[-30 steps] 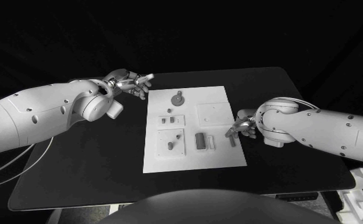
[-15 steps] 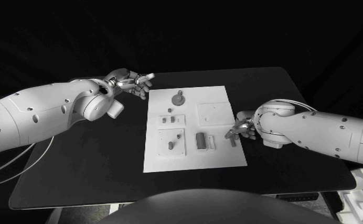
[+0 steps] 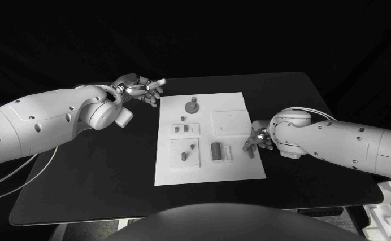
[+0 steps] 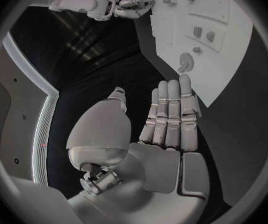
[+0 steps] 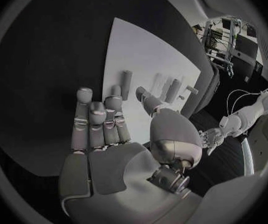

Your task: Assemble the parts on the task board

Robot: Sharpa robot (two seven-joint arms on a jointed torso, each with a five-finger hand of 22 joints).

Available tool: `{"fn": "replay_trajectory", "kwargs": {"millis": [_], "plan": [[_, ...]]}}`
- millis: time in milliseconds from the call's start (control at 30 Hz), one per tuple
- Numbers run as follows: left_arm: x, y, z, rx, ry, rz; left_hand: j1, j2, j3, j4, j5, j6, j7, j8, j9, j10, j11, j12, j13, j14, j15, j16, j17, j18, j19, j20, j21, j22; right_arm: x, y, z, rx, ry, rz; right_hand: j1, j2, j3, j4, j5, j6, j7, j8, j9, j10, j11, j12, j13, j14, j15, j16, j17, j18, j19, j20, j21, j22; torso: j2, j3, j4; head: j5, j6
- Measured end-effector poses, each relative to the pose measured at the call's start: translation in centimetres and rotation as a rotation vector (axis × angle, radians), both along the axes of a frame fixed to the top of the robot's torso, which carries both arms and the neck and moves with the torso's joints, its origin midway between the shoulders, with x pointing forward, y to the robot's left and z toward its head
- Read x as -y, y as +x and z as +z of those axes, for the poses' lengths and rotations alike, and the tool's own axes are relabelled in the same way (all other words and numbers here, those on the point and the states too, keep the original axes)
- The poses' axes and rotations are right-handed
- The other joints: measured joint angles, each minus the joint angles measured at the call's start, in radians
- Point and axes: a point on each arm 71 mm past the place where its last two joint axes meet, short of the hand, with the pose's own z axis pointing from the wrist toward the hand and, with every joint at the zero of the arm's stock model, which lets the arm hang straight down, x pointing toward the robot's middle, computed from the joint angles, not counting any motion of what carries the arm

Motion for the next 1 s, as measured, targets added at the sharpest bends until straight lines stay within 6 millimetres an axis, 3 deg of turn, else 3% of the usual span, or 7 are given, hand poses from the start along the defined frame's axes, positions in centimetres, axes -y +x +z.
{"fn": "replay_trajectory", "kwargs": {"millis": [33, 133, 167, 367, 633, 900, 1000], "plan": [[0.00, 0.00, 0.00, 0.000, 0.000, 0.000, 0.000, 0.000, 0.000, 0.000, 0.000, 0.000, 0.000, 0.000, 0.000, 0.000, 0.000, 0.000, 0.000, 0.000, 0.000, 0.000, 0.000, 0.000, 0.000, 0.000, 0.000, 0.000, 0.01, -0.02, -0.08, 0.001, -0.003, 0.002, 0.000, 0.000, -0.002, -0.003, 0.000, 0.000, 0.000, -0.001, 0.052, 0.000, 0.000, 0.000, 0.000, 0.000, 0.000, 0.000, 0.000, 0.000, 0.000, 0.000, 0.000, 0.000, 0.000, 0.0000, -0.0001, 0.000, 0.000], [0.02, 0.00, 0.00, 0.000, 0.000, -0.001, 0.000, 0.000, 0.000, 0.000, 0.000, 0.000, 0.000, 0.000, -0.001, 0.000, 0.000, 0.000, 0.000, 0.000, 0.000, 0.000, 0.000, 0.000, 0.000, 0.000, 0.000, 0.000, -0.07, -0.03, -0.18, 0.005, -0.008, 0.009, 0.008, 0.008, -0.005, -0.023, 0.005, 0.000, 0.000, -0.001, 0.074, 0.000, 0.000, 0.000, 0.000, 0.000, 0.000, 0.000, 0.000, 0.000, 0.000, 0.000, 0.000, 0.000, 0.000, 0.0000, -0.0002, 0.000, 0.000], [0.02, -0.01, 0.00, 0.000, 0.000, -0.001, 0.000, 0.000, 0.000, 0.000, 0.000, 0.000, 0.000, 0.000, -0.001, 0.000, 0.000, 0.000, 0.000, 0.000, 0.000, 0.000, 0.000, -0.001, 0.000, 0.000, 0.000, 0.000, -0.10, -0.02, -0.21, 0.006, -0.010, 0.011, 0.009, 0.009, -0.005, -0.030, 0.005, 0.000, 0.000, -0.001, 0.109, 0.000, 0.000, 0.000, 0.000, 0.000, 0.000, 0.000, 0.000, 0.000, 0.000, 0.000, 0.000, 0.000, 0.000, 0.0000, -0.0002, 0.000, 0.000], [0.00, -0.01, -0.01, 0.000, 0.001, -0.001, 0.000, 0.000, 0.000, 0.000, 0.000, 0.000, 0.000, 0.000, -0.001, 0.000, 0.000, 0.000, 0.000, 0.000, 0.000, 0.000, 0.000, -0.001, 0.000, 0.000, 0.000, 0.000, -0.30, 0.01, -0.29, 0.015, -0.021, 0.025, 0.036, 0.040, -0.002, -0.058, 0.015, 0.000, 0.000, -0.001, 0.115, 0.000, 0.000, 0.000, 0.000, 0.000, 0.000, 0.000, 0.000, 0.000, 0.000, 0.000, 0.000, 0.000, 0.000, 0.0003, -0.0002, 0.000, 0.000], [0.01, -0.01, 0.00, 0.000, 0.002, -0.001, 0.000, 0.000, 0.000, 0.000, 0.000, 0.000, 0.000, 0.000, -0.001, 0.000, 0.000, 0.000, 0.000, 0.000, 0.000, 0.000, 0.000, 0.003, 0.000, 0.000, 0.000, 0.000, -0.44, 0.03, -0.31, 0.022, -0.032, 0.039, 0.104, 0.038, -0.005, -0.061, 0.028, 0.003, -0.002, -0.001, 0.115, 0.000, 0.000, 0.000, 0.000, 0.000, 0.001, 0.000, 0.000, 0.000, 0.000, 0.000, 0.002, 0.000, 0.000, 0.0001, -0.0006, 0.000, 0.000], [-0.02, -0.02, 0.00, 0.000, 0.002, -0.001, 0.000, 0.000, 0.000, 0.000, 0.000, 0.000, 0.000, 0.000, -0.001, 0.000, 0.000, 0.000, 0.000, 0.000, 0.000, 0.000, 0.000, 0.009, 0.000, 0.000, 0.000, 0.000, -0.59, 0.00, -0.33, 0.027, -0.036, 0.046, 0.195, 0.053, -0.007, -0.062, 0.104, 0.005, -0.002, -0.001, 0.115, 0.001, -0.001, 0.000, 0.001, 0.001, 0.003, 0.000, 0.001, -0.005, -0.004, 0.004, 0.004, 0.000, 0.000, 0.0000, 0.0000, -0.001, 0.000], [0.00, -0.03, 0.01, 0.000, 0.002, -0.001, 0.000, 0.000, 0.000, 0.000, 0.000, 0.000, 0.000, 0.000, -0.001, 0.000, 0.000, 0.000, 0.000, 0.000, 0.000, 0.000, 0.000, 0.009, 0.000, 0.000, 0.000, 0.000, -0.62, -0.02, -0.33, 0.028, -0.035, 0.046, 0.217, 0.044, 0.025, -0.058, 0.064, 0.007, -0.001, -0.001, 0.115, 0.004, -0.003, 0.000, 0.001, 0.001, 0.003, 0.000, 0.001, 0.001, -0.004, 0.004, 0.006, 0.000, 0.000, -0.0006, -0.0001, 0.001, 0.000]]}}
